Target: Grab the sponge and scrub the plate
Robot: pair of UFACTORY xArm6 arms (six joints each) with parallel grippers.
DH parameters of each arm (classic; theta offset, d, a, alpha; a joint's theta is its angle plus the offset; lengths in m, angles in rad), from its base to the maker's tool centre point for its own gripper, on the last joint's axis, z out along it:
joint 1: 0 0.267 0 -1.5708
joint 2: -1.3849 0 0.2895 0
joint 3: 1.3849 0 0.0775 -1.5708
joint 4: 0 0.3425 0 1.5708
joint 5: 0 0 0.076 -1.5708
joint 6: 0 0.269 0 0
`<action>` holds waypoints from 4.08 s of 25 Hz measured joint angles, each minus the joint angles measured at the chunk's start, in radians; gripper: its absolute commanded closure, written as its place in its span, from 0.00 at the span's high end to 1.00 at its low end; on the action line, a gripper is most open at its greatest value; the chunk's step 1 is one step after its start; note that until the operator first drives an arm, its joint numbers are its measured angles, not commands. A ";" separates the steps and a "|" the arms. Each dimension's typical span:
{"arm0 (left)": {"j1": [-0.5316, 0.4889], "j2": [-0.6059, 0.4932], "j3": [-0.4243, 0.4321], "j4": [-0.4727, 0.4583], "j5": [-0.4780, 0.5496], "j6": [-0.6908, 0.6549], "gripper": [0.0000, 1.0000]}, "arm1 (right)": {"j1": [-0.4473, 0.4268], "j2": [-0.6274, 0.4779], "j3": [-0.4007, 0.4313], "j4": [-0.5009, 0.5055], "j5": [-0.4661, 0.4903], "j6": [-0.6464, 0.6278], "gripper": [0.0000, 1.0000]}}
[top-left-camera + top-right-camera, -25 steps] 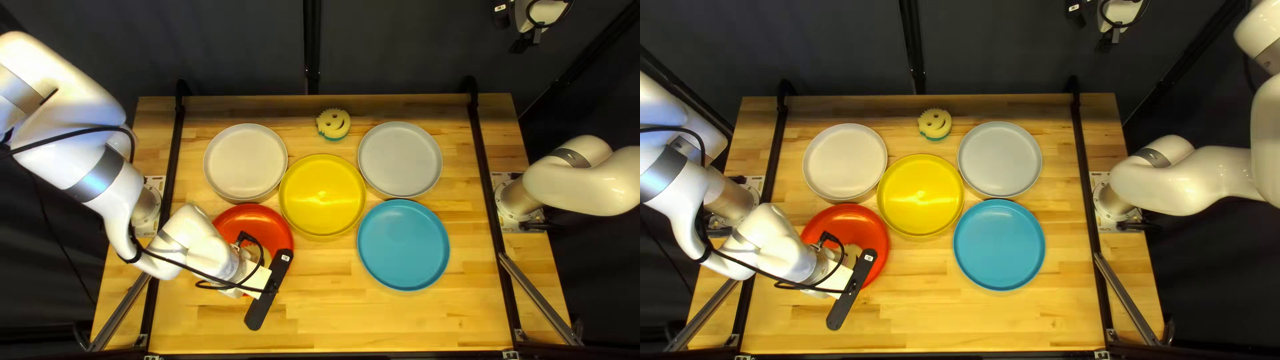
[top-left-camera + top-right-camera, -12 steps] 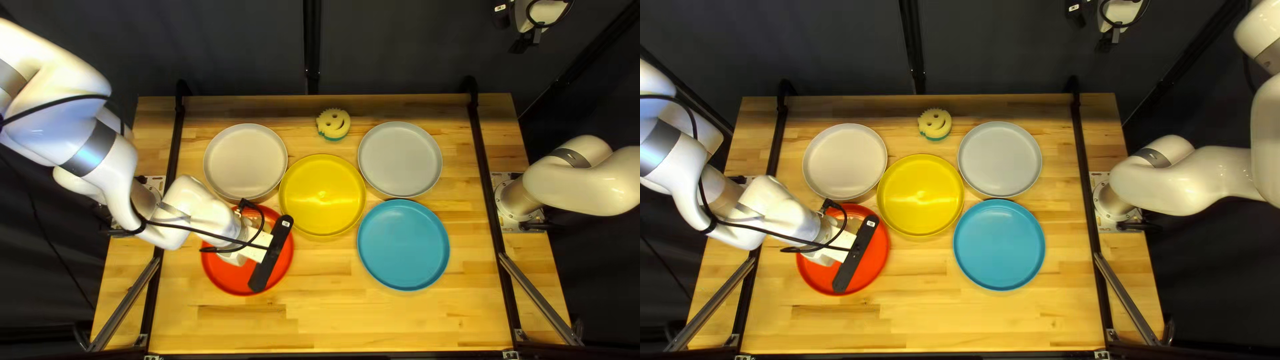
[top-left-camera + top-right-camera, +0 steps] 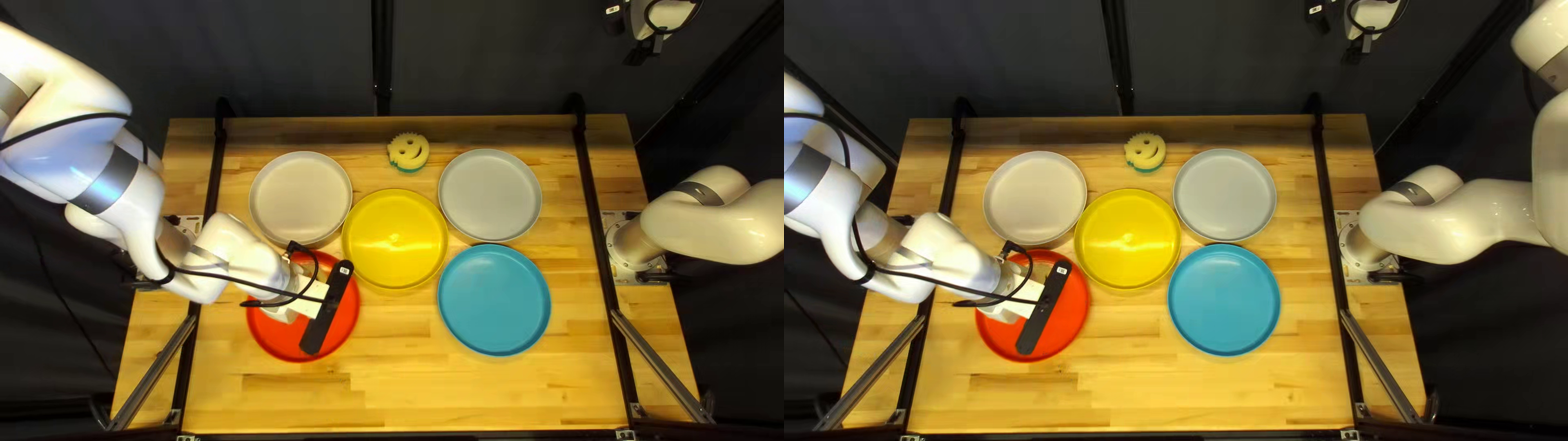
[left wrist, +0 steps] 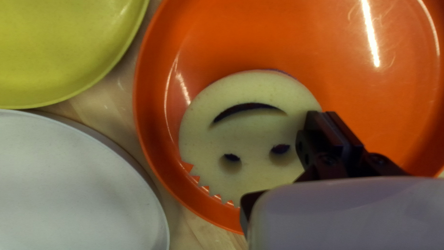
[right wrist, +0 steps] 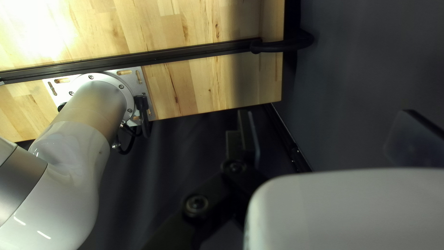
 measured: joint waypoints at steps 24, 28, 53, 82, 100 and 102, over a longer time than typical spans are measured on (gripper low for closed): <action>0.009 -0.141 0.165 -0.032 -0.037 -0.036 0.00 | 0.000 0.000 0.000 0.000 0.000 0.000 1.00; 0.055 -0.171 0.181 -0.031 -0.024 0.005 0.00 | 0.000 0.000 0.000 0.000 0.000 0.000 1.00; -0.131 -0.041 0.040 -0.020 -0.017 -0.166 0.00 | 0.000 0.000 0.000 0.000 0.000 0.000 1.00; -0.003 -0.010 0.070 -0.053 -0.117 -0.006 0.00 | 0.000 0.000 0.000 0.000 0.000 0.000 1.00; 0.021 0.039 -0.016 -0.008 -0.097 0.009 0.00 | 0.000 0.000 0.000 0.000 0.000 0.000 1.00; 0.040 0.039 -0.011 -0.014 -0.104 0.031 0.00 | 0.000 0.000 0.000 0.000 0.000 0.000 1.00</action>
